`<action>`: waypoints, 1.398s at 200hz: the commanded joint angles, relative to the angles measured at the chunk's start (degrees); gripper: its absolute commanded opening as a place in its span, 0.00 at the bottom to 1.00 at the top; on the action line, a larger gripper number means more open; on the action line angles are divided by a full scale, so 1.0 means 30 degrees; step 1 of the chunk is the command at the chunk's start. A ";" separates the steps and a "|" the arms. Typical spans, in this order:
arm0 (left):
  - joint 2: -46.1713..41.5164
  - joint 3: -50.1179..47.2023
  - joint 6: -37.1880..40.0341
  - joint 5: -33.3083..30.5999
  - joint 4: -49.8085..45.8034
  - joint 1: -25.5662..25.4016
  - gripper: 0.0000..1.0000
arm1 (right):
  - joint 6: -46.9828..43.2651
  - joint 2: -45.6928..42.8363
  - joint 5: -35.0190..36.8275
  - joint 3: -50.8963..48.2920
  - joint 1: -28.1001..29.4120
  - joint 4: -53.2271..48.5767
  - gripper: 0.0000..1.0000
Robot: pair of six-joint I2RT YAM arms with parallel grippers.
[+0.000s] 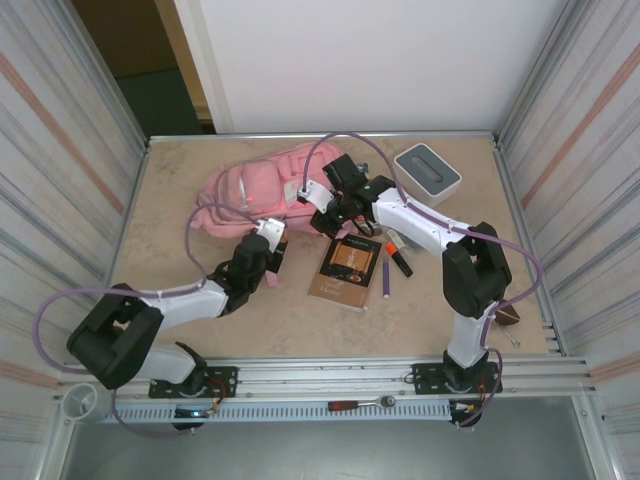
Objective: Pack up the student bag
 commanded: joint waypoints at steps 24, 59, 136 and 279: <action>-0.1442 0.0805 0.0491 -0.0209 0.0080 0.0076 0.44 | 0.0545 -0.0029 -0.0530 0.0746 0.0025 -0.0977 0.00; -0.1309 0.1053 0.0524 -0.0405 -0.0418 0.0076 0.47 | 0.0545 0.0119 -0.0477 0.0814 0.0019 -0.0983 0.00; -0.2496 0.1011 0.0800 -0.0399 -0.1747 0.0047 0.50 | 0.0431 0.0308 -0.0378 0.0885 0.0005 -0.1041 0.00; -0.1398 0.2253 0.1666 -0.0115 -0.2963 0.0076 0.33 | 0.0340 0.0529 -0.0386 0.1053 0.0007 -0.1217 0.00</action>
